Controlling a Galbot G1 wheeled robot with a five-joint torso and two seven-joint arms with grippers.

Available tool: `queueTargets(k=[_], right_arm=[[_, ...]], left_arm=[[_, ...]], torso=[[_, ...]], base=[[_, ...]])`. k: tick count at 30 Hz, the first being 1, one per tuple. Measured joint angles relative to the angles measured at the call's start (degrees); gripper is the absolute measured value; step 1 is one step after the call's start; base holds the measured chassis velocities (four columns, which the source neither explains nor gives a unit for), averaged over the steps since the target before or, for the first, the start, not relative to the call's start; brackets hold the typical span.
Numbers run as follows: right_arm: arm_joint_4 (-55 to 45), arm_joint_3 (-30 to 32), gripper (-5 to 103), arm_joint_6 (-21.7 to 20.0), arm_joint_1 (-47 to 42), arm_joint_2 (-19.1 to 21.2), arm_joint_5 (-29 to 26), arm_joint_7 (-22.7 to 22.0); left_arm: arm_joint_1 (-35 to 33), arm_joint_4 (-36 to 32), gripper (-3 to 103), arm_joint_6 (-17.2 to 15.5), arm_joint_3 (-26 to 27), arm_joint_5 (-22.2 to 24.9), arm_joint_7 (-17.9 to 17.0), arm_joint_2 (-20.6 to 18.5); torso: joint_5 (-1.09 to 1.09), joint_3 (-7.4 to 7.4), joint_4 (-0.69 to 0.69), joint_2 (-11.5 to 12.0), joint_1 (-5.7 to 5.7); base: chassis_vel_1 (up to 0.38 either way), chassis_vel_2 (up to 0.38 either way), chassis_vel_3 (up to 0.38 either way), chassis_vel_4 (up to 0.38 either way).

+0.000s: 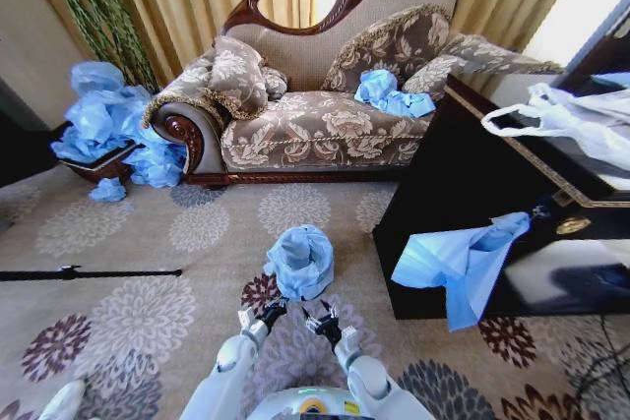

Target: Place a garbage bag over the trash bin.

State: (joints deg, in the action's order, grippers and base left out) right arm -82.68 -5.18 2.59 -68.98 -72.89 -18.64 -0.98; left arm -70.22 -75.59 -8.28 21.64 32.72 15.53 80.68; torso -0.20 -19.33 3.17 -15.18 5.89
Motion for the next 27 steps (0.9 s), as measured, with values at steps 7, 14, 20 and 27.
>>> queueTargets(k=[7,14,20,27], right_arm=[[-0.8,0.3,100,0.0,0.3,0.5,-0.4,0.0],[-1.5,1.1,100,0.0,0.2,1.1,-0.5,-0.1],[-2.1,1.8,100,0.3,-0.5,1.7,-0.6,-0.1],[-2.7,2.9,100,0.6,-1.2,2.1,-0.8,-0.1]], left_arm=[[-0.2,0.3,0,-1.6,0.5,-0.5,-2.2,0.7],[-2.3,-4.4,14,-0.7,1.9,-2.6,-0.5,-0.1],[-3.7,-5.0,31,6.2,4.3,-11.0,5.8,-2.0],[-5.3,-4.5,58,11.0,7.2,-16.7,10.2,-3.8]], torso=[[0.00,0.00,0.00,0.0,0.00],[-0.01,0.00,0.00,0.0,0.00],[0.00,0.00,-0.01,0.0,0.00],[-0.01,0.00,0.00,0.0,0.00]], base=[[0.000,0.000,0.000,0.000],[0.000,0.000,0.000,0.000],[0.000,0.000,0.000,0.000],[0.000,0.000,0.000,0.000]])
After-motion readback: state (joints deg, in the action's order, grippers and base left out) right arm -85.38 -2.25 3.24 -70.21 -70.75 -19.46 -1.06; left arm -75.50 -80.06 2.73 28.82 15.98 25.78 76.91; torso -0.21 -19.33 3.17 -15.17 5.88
